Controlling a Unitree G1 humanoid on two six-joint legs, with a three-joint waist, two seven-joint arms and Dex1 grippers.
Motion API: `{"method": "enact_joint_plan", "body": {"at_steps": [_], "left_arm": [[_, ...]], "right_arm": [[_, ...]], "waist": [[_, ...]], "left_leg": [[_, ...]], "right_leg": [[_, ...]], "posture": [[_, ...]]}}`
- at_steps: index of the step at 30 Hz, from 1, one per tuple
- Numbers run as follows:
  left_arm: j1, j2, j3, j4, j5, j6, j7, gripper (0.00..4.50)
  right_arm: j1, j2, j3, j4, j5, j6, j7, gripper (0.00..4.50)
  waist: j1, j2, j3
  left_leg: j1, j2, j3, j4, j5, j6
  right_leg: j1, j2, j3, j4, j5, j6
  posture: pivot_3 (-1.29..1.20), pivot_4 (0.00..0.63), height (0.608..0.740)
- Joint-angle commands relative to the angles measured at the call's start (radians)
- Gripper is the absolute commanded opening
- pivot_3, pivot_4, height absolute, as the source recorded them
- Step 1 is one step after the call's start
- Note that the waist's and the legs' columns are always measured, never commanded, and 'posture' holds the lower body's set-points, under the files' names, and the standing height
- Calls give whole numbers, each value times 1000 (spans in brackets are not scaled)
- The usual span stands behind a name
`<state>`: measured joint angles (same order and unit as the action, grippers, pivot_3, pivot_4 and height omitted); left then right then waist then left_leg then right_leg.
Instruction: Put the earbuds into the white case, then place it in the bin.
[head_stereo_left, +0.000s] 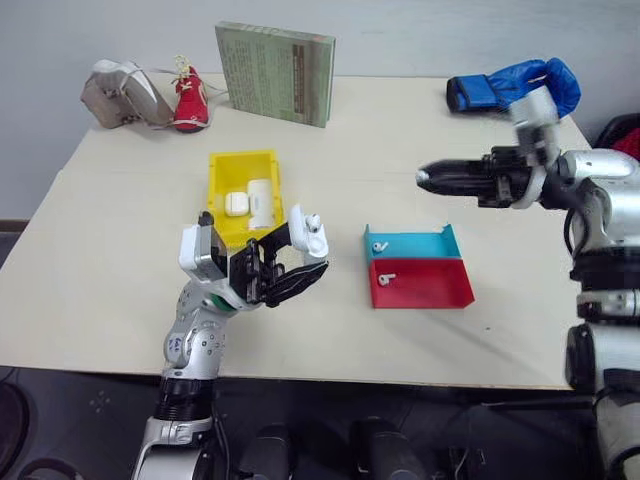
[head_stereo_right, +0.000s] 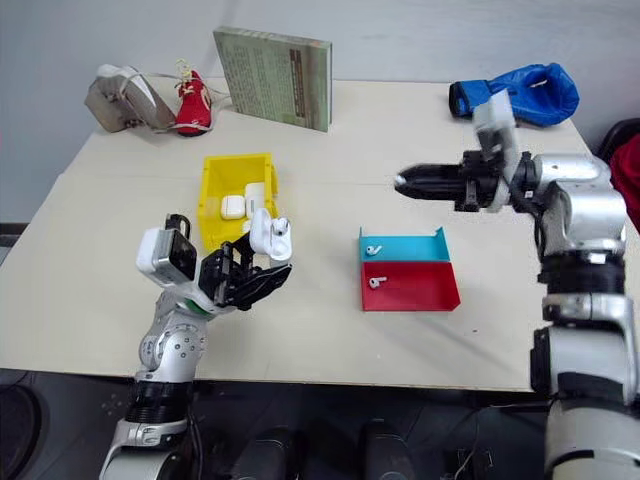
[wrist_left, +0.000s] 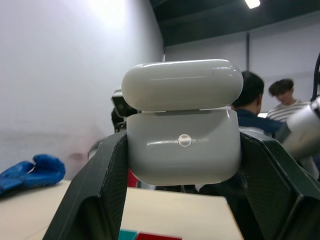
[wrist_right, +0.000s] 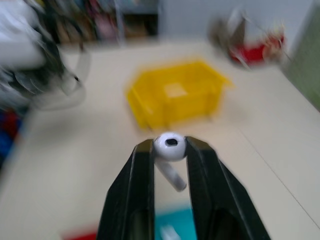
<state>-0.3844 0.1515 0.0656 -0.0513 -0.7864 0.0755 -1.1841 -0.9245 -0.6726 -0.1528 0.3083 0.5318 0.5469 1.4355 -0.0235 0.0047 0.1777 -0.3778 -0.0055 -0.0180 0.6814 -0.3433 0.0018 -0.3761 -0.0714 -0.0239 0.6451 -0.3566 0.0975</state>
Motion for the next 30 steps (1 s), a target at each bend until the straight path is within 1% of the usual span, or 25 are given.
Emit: {"method": "enact_joint_plan", "body": {"at_steps": [1,2,4,6,9,13,16,30], "left_arm": [[-41,-17,-2,13,-32,14,-16,2794],[-60,-28,-7,26,-34,19,-19,2794],[-84,-41,-10,44,-37,26,-25,2794],[-105,-52,-15,62,-35,32,-32,2794],[-127,-65,-20,84,-28,39,-41,2794],[-138,-75,-24,97,-19,40,-49,2794],[-140,-79,-23,99,-20,42,-45,2794],[-106,-97,-41,58,-15,41,-25,2794]], "right_arm": [[80,30,-115,-338,270,277,-185,474],[121,64,-142,-429,385,361,-271,474],[170,112,-175,-536,544,464,-397,474],[215,159,-173,-617,653,500,-497,474],[250,228,-148,-683,740,494,-620,474],[278,271,-115,-717,779,468,-699,474],[295,274,-88,-732,778,450,-710,474],[350,232,15,-716,705,382,-646,474]], "waist": [[2,0,0],[2,0,0],[2,0,0],[3,0,0],[2,0,0],[1,0,0],[0,0,0],[0,0,0]], "left_leg": [[0,0,0,1,0,0],[0,0,0,1,0,0],[0,0,0,1,0,0],[0,0,0,1,0,0],[0,-1,0,1,0,0],[0,-1,0,0,0,0],[0,-1,0,0,0,1],[0,-1,0,0,0,1]], "right_leg": [[0,0,0,0,0,0],[0,0,0,0,0,0],[0,0,0,0,0,0],[0,0,0,0,0,0],[0,0,1,1,0,0],[0,0,1,1,0,0],[0,0,1,1,0,0],[0,0,2,0,0,0]], "posture": [[0,150,740],[0,150,740],[0,150,740],[0,150,740],[0,150,740],[0,150,740],[0,150,740],[0,150,740]]}}
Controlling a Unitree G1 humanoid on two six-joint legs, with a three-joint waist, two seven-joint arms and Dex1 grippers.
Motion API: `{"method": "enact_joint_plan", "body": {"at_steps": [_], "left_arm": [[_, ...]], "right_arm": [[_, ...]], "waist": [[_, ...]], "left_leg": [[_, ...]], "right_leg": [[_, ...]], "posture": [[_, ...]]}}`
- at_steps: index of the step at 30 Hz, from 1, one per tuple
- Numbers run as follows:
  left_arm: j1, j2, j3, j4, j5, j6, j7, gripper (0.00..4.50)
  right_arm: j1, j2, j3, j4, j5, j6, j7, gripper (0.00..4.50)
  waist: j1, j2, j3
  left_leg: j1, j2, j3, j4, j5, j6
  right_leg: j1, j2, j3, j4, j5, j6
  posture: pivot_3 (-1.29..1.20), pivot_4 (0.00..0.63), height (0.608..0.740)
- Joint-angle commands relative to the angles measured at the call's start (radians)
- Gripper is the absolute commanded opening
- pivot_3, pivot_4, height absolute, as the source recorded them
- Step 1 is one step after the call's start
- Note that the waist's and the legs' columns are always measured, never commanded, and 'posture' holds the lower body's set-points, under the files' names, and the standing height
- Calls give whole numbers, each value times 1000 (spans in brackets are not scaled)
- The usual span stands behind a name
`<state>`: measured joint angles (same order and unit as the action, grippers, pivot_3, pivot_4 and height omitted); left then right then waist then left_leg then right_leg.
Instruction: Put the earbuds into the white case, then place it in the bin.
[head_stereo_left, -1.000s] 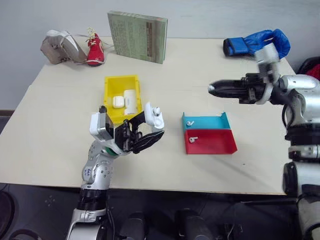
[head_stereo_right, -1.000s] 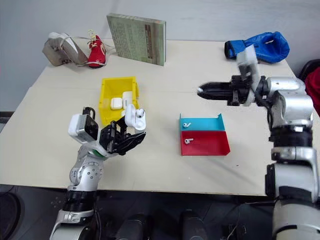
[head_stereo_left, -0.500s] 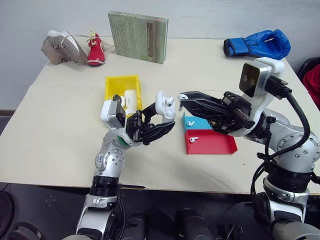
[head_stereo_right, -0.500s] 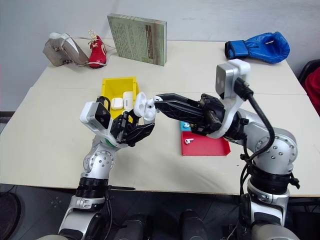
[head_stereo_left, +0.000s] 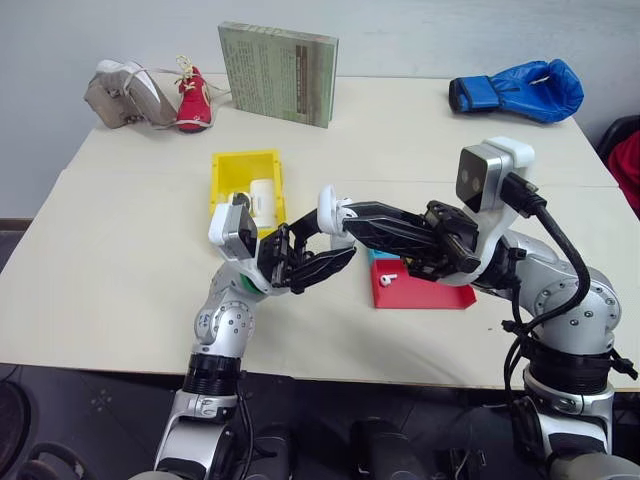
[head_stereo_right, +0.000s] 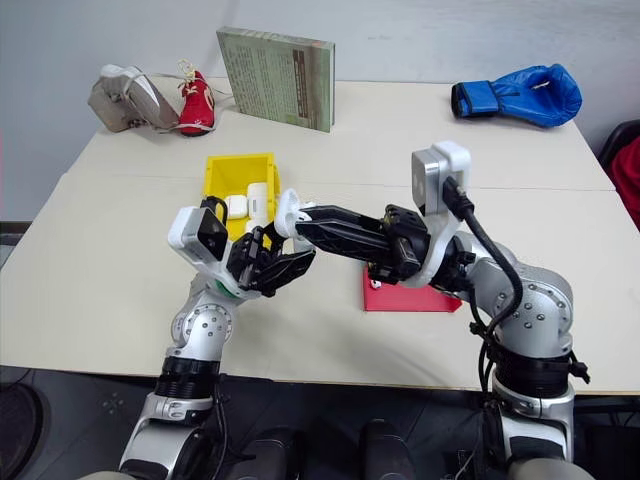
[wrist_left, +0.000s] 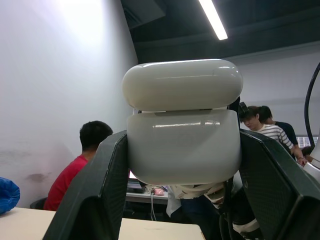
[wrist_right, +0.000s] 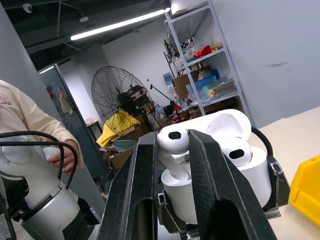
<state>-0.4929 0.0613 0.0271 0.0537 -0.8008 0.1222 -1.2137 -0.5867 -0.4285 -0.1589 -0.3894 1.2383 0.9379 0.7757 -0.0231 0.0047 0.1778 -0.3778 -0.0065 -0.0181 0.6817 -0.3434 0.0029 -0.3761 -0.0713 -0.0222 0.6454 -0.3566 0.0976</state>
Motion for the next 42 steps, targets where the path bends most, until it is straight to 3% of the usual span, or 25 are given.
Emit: {"method": "enact_joint_plan", "body": {"at_steps": [1,14,15,19,25,29,31,34,37,42], "left_arm": [[4,-8,-3,-48,0,-7,5,2794],[-5,-15,-6,-66,13,-25,-15,2794],[-5,-15,-6,-67,13,-25,-16,2794],[0,-11,2,-69,13,-26,-17,2794],[40,66,15,-89,19,28,-16,2794],[37,166,-23,-60,139,-16,-41,2794],[16,235,-69,-36,270,-64,-25,2794],[-25,296,-143,-16,417,-83,16,2794],[-46,302,-171,-13,450,-66,44,2794],[-78,283,-220,-18,487,-49,74,2794]], "right_arm": [[17,-14,27,-19,-4,-9,16,474],[21,-30,23,50,34,35,-107,474],[17,-25,14,51,33,24,-116,1186],[16,-53,-7,35,68,27,-103,2344],[76,-202,-149,1,274,71,-91,4472],[166,-330,-237,-9,260,70,-56,4472],[221,-388,-223,-50,87,-17,13,4472],[237,-415,-150,-114,-111,-151,102,3548],[218,-394,-100,-134,-165,-197,117,2473],[154,-351,88,-186,-319,-241,104,655]], "waist": [[0,0,0],[0,0,0],[1,0,0],[2,0,0],[17,0,0],[23,-1,0],[26,-1,0],[27,0,0],[23,-1,0],[23,-1,1]], "left_leg": [[0,0,0,0,0,0],[0,0,0,0,0,0],[0,0,0,0,0,0],[0,0,0,0,0,0],[0,0,0,-1,0,1],[0,0,0,-1,-1,1],[0,0,0,-1,-1,1],[0,-1,1,-1,-1,2],[0,-1,1,-1,-1,2],[0,0,1,-1,-1,2]], "right_leg": [[0,0,0,0,0,0],[0,0,0,0,0,0],[0,0,0,0,0,0],[0,0,0,-1,0,0],[0,0,0,-2,0,0],[1,0,0,-4,0,0],[1,0,0,-4,0,0],[1,0,1,-5,0,0],[1,0,1,-5,0,0],[0,0,1,-4,0,0]], "posture": [[0,150,740],[0,150,740],[0,150,740],[0,150,740],[0,150,740],[0,150,740],[0,150,740],[0,150,740],[0,150,740],[0,150,740]]}}
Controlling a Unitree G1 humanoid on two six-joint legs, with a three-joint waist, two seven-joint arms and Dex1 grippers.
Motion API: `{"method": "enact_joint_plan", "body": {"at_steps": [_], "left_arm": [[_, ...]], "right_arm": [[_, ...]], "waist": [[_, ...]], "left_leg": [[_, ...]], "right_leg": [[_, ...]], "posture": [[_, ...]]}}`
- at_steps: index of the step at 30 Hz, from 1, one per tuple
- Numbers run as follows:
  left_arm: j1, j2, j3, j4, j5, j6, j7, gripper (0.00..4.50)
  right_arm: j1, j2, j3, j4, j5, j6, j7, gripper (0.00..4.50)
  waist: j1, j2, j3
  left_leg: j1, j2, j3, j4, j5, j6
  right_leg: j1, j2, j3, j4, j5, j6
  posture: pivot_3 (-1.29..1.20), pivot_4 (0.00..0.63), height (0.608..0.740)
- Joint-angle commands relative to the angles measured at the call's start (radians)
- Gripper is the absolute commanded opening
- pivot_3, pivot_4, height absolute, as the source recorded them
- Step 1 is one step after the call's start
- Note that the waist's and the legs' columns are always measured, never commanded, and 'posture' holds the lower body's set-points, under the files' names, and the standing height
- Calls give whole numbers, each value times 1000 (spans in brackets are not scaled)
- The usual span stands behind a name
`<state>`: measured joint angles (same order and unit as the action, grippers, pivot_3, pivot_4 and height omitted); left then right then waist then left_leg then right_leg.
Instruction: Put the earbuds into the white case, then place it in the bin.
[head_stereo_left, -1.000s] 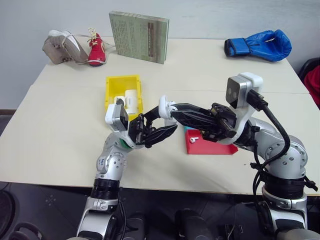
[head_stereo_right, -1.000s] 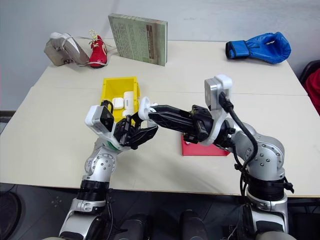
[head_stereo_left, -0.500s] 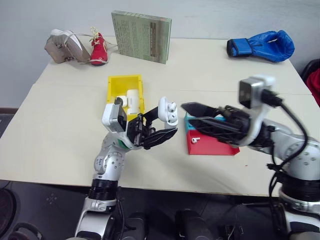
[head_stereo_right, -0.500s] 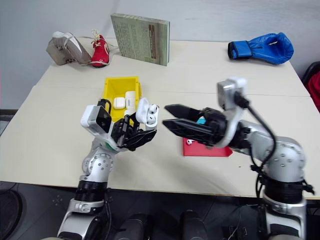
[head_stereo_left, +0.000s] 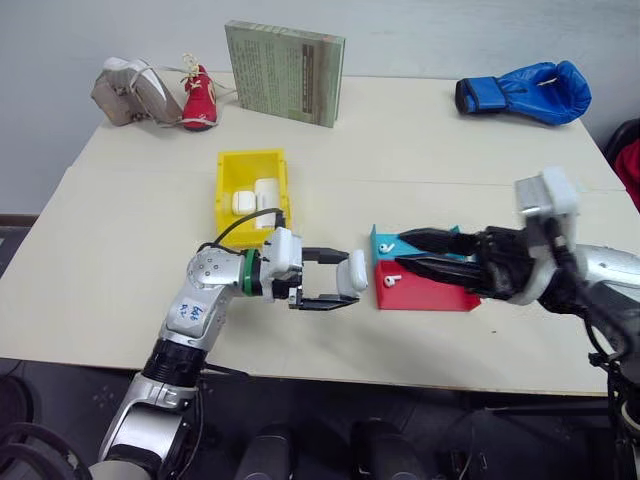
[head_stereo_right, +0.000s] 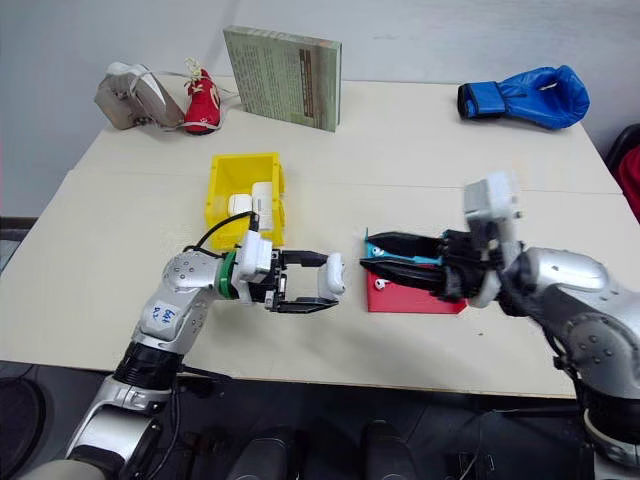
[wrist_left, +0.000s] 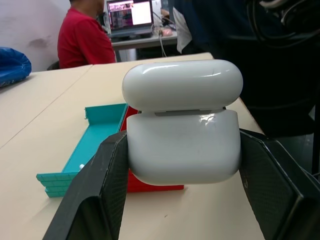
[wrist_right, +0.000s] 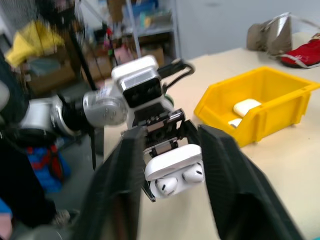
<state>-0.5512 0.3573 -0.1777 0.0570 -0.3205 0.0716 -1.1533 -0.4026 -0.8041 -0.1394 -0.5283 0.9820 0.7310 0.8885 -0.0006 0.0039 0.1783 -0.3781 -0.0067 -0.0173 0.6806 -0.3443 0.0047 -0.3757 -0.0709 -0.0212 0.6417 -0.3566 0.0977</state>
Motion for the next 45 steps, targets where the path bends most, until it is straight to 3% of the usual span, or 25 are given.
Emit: {"method": "enact_joint_plan", "body": {"at_steps": [1,2,7,14,19,22,25,27,33,38,43,45], "left_arm": [[-20,-16,-18,-24,6,3,14,2794],[-21,-19,-21,-26,4,1,11,2794],[-17,-26,-17,-33,-1,-4,19,2794],[63,14,72,-110,-103,53,16,2794],[137,37,218,-206,-190,190,190,2794],[136,56,328,-243,-181,342,420,2794],[97,67,392,-253,-171,433,570,2794],[28,92,394,-207,-90,493,693,2794],[-158,105,342,45,18,410,733,2794],[-297,94,291,317,89,342,714,2794],[-355,82,287,414,80,303,653,4441],[-354,93,301,388,62,296,617,4477]], "right_arm": [[-39,34,89,-45,-83,-40,-14,340],[-46,38,121,-43,-120,-52,-10,33],[-20,21,192,-21,-249,-87,10,33],[299,-32,-50,33,-270,-234,128,33],[496,79,-256,25,-212,-339,105,33],[580,162,-355,-22,-215,-436,75,601],[627,207,-400,-33,-283,-559,83,1650],[648,234,-387,-31,-358,-638,69,2386],[662,304,-361,-47,-383,-698,-17,4463],[615,313,-340,-31,-415,-741,-63,4463],[595,323,-285,-26,-449,-759,-97,4500],[603,322,-270,-27,-451,-762,-98,4500]], "waist": [[1,0,0],[1,0,0],[6,0,0],[25,-1,0],[22,-1,1],[21,-1,1],[20,-1,1],[22,-2,1],[25,-3,0],[23,-3,1],[20,-3,1],[21,-3,1]], "left_leg": [[0,0,0,0,0,0],[0,0,0,0,0,0],[0,0,-1,0,0,0],[0,-1,-1,0,0,0],[0,0,-1,1,0,0],[2,0,0,1,0,0],[3,0,0,0,1,-2],[4,0,1,0,1,-2],[3,-1,0,0,1,-2],[3,-2,1,0,1,-2],[3,-1,1,0,1,-2],[3,-1,1,0,1,-3]], "right_leg": [[0,0,0,0,0,0],[0,0,0,0,0,0],[0,-1,0,0,0,0],[0,-1,-1,0,0,0],[1,-1,-1,1,0,0],[2,-1,0,1,0,0],[1,0,1,2,0,0],[1,0,2,2,0,0],[1,0,1,5,0,0],[1,1,0,5,0,0],[0,2,0,6,0,0],[-1,2,0,6,0,0]], "posture": [[0,150,740],[0,150,740],[0,150,740],[0,150,740],[0,150,740],[0,150,740],[0,150,740],[0,150,740],[0,150,740],[0,150,740],[0,150,740],[0,150,740]]}}
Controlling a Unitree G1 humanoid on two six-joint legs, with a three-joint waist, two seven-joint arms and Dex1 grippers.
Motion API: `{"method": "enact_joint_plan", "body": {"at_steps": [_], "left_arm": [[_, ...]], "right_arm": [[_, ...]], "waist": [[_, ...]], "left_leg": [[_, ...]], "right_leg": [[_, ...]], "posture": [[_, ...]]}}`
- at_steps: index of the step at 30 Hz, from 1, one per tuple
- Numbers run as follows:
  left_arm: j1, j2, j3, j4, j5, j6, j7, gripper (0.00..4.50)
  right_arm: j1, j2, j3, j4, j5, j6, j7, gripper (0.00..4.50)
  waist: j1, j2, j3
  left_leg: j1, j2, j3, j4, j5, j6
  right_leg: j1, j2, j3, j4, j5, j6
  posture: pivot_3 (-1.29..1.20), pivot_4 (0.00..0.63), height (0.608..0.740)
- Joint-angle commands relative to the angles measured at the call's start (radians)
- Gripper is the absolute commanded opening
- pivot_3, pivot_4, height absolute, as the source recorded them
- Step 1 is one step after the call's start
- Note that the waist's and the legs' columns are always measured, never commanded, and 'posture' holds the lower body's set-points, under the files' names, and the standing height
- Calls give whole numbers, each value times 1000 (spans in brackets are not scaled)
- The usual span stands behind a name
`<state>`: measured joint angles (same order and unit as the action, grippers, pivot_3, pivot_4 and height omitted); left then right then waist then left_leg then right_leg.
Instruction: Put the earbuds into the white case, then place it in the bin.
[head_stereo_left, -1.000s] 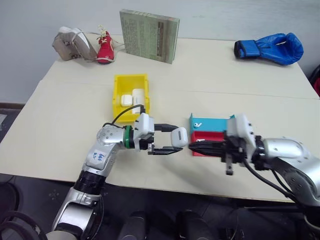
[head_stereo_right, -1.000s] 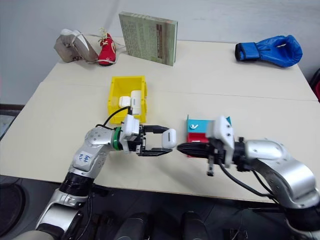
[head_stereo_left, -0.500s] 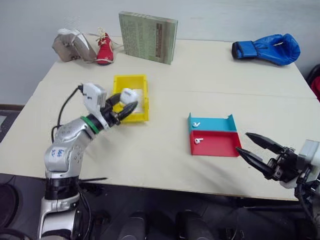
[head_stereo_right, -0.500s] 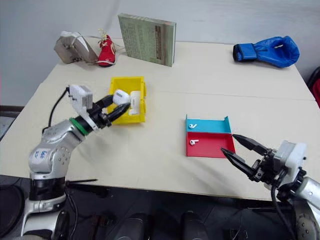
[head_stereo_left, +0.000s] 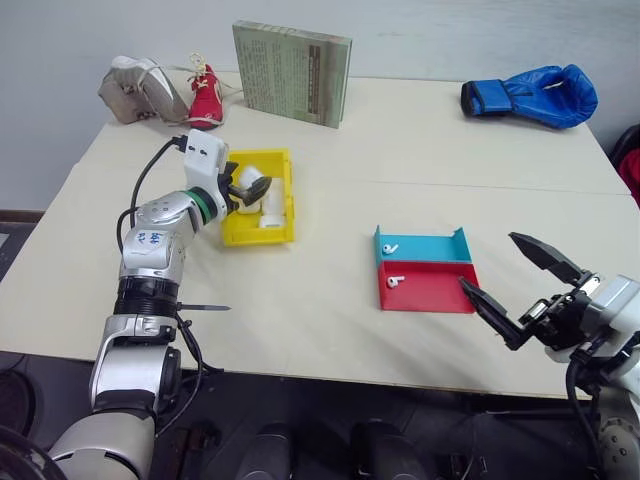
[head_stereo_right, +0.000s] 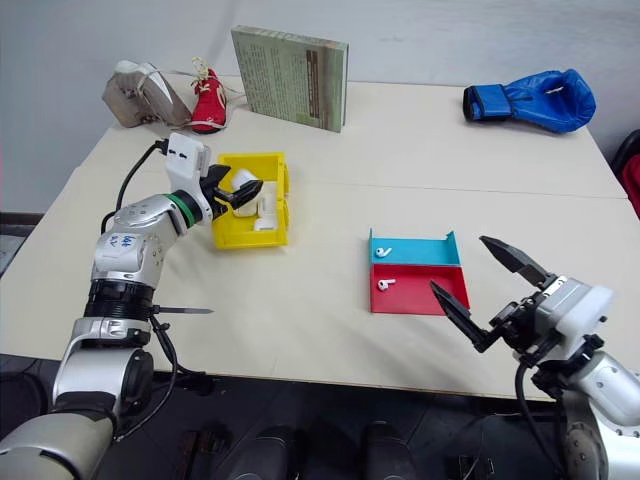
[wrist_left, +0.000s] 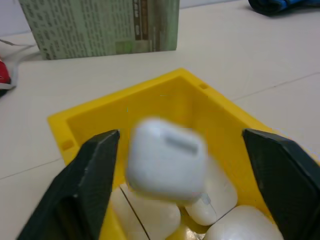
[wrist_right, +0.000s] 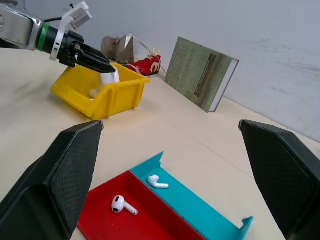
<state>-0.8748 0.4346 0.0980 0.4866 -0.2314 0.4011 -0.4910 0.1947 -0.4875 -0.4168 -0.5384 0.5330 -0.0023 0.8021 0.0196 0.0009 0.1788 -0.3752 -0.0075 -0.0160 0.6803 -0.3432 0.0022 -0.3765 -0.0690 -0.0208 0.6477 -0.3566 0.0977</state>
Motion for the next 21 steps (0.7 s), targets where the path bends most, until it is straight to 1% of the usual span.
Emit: {"method": "enact_joint_plan", "body": {"at_steps": [1,3,4,5,6,7,8,9,12,13,14,15,17,19,21], "left_arm": [[-18,33,36,-65,-34,-42,-64,4477],[19,78,64,-134,-76,-27,-137,4477],[60,117,85,-193,-118,-23,-213,4477],[137,180,106,-262,-145,-59,-316,4477],[193,223,119,-311,-162,-87,-384,4477],[266,276,133,-351,-156,-140,-443,4477],[365,327,172,-379,-146,-182,-484,4477],[432,358,198,-396,-143,-206,-502,4477],[721,433,329,-408,-115,-345,-576,4477],[786,445,350,-410,-100,-384,-583,4477],[869,445,390,-427,-96,-398,-583,4477],[922,443,416,-441,-99,-405,-581,4477],[998,431,454,-453,-99,-426,-562,4477],[1064,415,489,-439,-112,-447,-560,4477],[1100,405,503,-438,-113,-475,-558,4477]], "right_arm": [[16,-3,12,-17,-7,-28,-2,4500],[41,-38,3,-15,-10,-31,33,4500],[48,-52,-16,-7,1,-27,43,4500],[54,-81,-41,15,10,-24,68,4500],[57,-102,-59,33,18,-24,86,4500],[58,-132,-76,61,19,-30,117,4500],[57,-175,-96,109,19,-39,166,4500],[54,-203,-110,146,21,-47,200,4500],[42,-311,-142,296,12,-93,340,4500],[33,-332,-149,340,14,-106,371,4500],[28,-356,-153,383,15,-110,404,4500],[25,-371,-154,411,15,-113,426,4500],[18,-398,-151,464,3,-147,485,4500],[-3,-405,-156,514,3,-175,507,4500],[-29,-408,-155,552,2,-191,516,4500]], "waist": [[1,0,0],[-1,0,0],[-8,0,0],[-16,0,0],[-24,0,0],[-28,0,0],[-36,1,0],[-41,1,0],[-47,1,0],[-45,0,0],[-42,0,1],[-40,-1,1],[-26,-1,1],[-17,-1,1],[-17,-1,1]], "left_leg": [[0,0,0,0,0,0],[0,0,0,0,0,0],[0,0,0,0,0,0],[0,0,0,0,0,0],[0,0,0,-1,0,0],[1,0,0,-2,0,0],[3,0,0,-2,0,0],[4,1,1,-3,0,0],[7,1,0,-5,0,0],[7,1,1,-5,0,0],[7,1,0,-6,0,0],[7,1,0,-6,0,0],[7,1,0,-7,0,1],[7,1,-1,-7,0,2],[7,1,-1,-8,0,2]], "right_leg": [[0,0,0,0,0,0],[0,0,0,0,0,0],[0,0,1,0,0,0],[0,0,1,0,0,0],[0,0,1,0,0,0],[0,0,2,0,0,0],[1,0,3,0,0,0],[2,0,3,-1,0,0],[4,-1,5,-5,-1,-1],[4,-1,5,-6,-1,-2],[4,-2,5,-6,-1,-2],[4,-2,5,-7,-1,-2],[5,-4,5,-8,-1,-2],[5,-4,4,-10,-1,-2],[5,-4,4,-10,-1,-2]], "posture": [[0,150,740],[0,150,740],[0,150,740],[0,150,740],[0,150,740],[0,150,740],[0,150,740],[0,150,740],[0,150,740],[0,150,740],[0,150,740],[0,150,740],[0,150,740],[0,150,740],[0,150,740]]}}
